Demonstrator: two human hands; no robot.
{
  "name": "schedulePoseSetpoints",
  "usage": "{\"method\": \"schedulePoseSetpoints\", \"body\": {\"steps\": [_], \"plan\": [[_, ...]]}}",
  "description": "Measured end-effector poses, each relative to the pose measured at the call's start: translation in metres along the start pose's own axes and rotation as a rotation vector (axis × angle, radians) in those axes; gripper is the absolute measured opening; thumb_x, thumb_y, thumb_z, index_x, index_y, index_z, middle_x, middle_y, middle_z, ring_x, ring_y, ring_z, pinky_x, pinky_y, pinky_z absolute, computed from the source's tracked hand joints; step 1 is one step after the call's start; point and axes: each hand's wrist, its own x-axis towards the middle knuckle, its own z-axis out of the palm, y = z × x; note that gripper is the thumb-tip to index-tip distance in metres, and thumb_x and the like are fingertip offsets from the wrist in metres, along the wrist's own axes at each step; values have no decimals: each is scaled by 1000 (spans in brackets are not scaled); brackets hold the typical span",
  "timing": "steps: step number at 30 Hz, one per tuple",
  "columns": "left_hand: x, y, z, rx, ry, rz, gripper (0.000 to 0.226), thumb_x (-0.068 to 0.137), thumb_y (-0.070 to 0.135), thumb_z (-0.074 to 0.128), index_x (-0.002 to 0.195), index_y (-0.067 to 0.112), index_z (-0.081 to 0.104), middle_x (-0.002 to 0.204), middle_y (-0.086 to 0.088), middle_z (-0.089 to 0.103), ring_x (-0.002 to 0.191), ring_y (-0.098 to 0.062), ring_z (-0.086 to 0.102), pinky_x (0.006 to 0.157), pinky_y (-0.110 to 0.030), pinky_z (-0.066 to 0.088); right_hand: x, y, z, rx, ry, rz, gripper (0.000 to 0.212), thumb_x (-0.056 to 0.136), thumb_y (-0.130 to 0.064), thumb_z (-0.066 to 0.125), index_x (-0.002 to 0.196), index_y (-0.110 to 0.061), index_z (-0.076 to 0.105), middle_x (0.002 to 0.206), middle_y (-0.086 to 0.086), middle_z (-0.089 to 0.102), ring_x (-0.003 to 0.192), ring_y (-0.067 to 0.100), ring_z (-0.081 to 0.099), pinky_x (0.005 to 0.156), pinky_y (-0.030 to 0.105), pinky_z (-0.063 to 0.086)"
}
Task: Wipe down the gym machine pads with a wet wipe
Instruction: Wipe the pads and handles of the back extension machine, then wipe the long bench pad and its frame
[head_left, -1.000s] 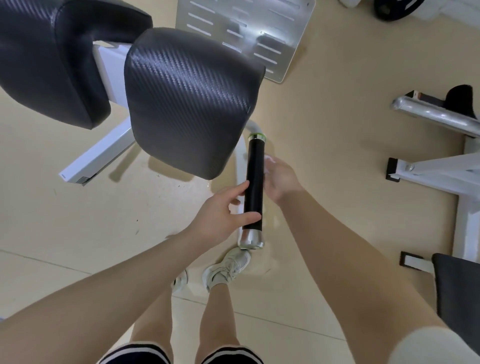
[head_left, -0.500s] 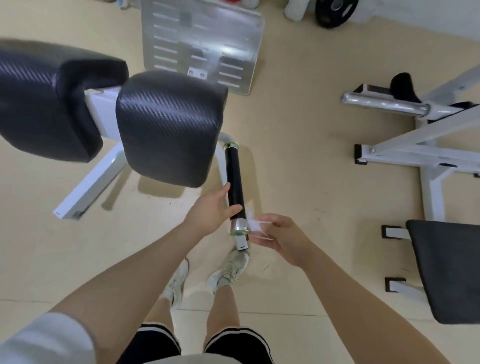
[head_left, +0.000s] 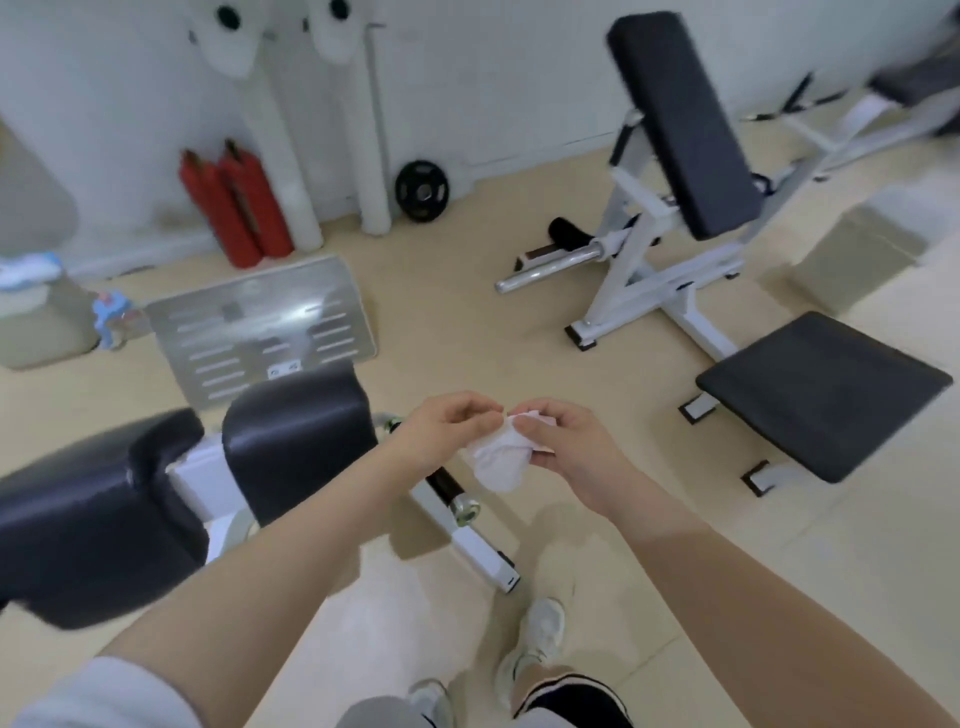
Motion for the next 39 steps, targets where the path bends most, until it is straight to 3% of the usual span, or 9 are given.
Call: {"method": "schedulePoseSetpoints", "body": {"steps": [3, 9, 13, 16, 19, 24, 28, 32, 39], "plan": [[10, 17, 16, 51, -95, 4, 7, 86, 12, 63, 93, 12, 64, 88, -7, 64, 80, -15, 58, 80, -28, 47, -15, -17, -24, 55, 79, -55, 15, 89, 1, 54, 92, -11, 62, 86, 5, 62, 78, 16, 61, 67, 21, 54], [53, 47, 62, 52, -212, 43, 12, 85, 9, 63, 75, 16, 60, 68, 2, 58, 64, -8, 53, 68, -20, 46, -21, -35, -93, 33, 190, -82, 15, 86, 5, 57, 93, -8, 60, 81, 6, 60, 71, 16, 61, 63, 20, 54], [105, 70, 102, 49, -212, 44, 12, 86, 11, 63, 76, 15, 58, 67, 4, 55, 63, -6, 52, 64, -16, 46, -3, -39, -157, -74, 324, -57, 17, 89, 1, 55, 102, -10, 59, 74, 5, 57, 54, 10, 54, 53, 20, 46], [153, 96, 141, 18, -188, 48, 9, 88, 13, 60, 80, 15, 59, 70, 5, 57, 66, -6, 53, 65, -15, 46, 17, -53, -212, -282, 348, -109, 20, 90, -15, 58, 108, -23, 56, 102, -5, 57, 78, 7, 58, 66, 13, 44], [204, 127, 183, -26, -168, 53, 8, 90, 16, 58, 82, 15, 60, 74, 5, 58, 72, -9, 53, 72, -21, 46, 34, -76, -268, -626, 289, -260, 40, 80, -25, 71, 114, -28, 50, 125, -12, 45, 107, 6, 48, 87, 14, 37], [282, 178, 242, -95, -158, 36, 13, 92, 19, 56, 83, 12, 62, 81, -1, 64, 77, -14, 60, 86, -30, 50, 76, -108, -353, -888, 298, -379, 36, 80, -24, 70, 113, -20, 54, 134, -10, 39, 112, 6, 43, 88, 12, 28], [337, 201, 263, -114, -151, 11, 18, 93, 21, 54, 94, 6, 64, 92, -10, 66, 87, -21, 61, 92, -36, 50, 113, -130, -404, -884, 280, -380, 27, 85, -22, 65, 110, -21, 55, 120, -8, 55, 109, 11, 52, 89, 22, 40], [398, 218, 268, -96, -175, -16, 13, 93, 19, 53, 90, 10, 61, 88, -6, 65, 82, -17, 60, 87, -31, 50, 156, -154, -447, -859, 269, -373, 16, 92, -13, 53, 105, -16, 60, 103, -3, 66, 98, 11, 59, 87, 26, 47], [548, 254, 267, -112, -156, -32, 28, 95, 33, 46, 80, 15, 60, 80, 1, 64, 78, -13, 60, 74, -24, 46, 284, -203, -527, -798, 341, -216, 12, 91, -12, 49, 93, -15, 60, 90, -4, 58, 82, 14, 55, 76, 24, 44]]}}
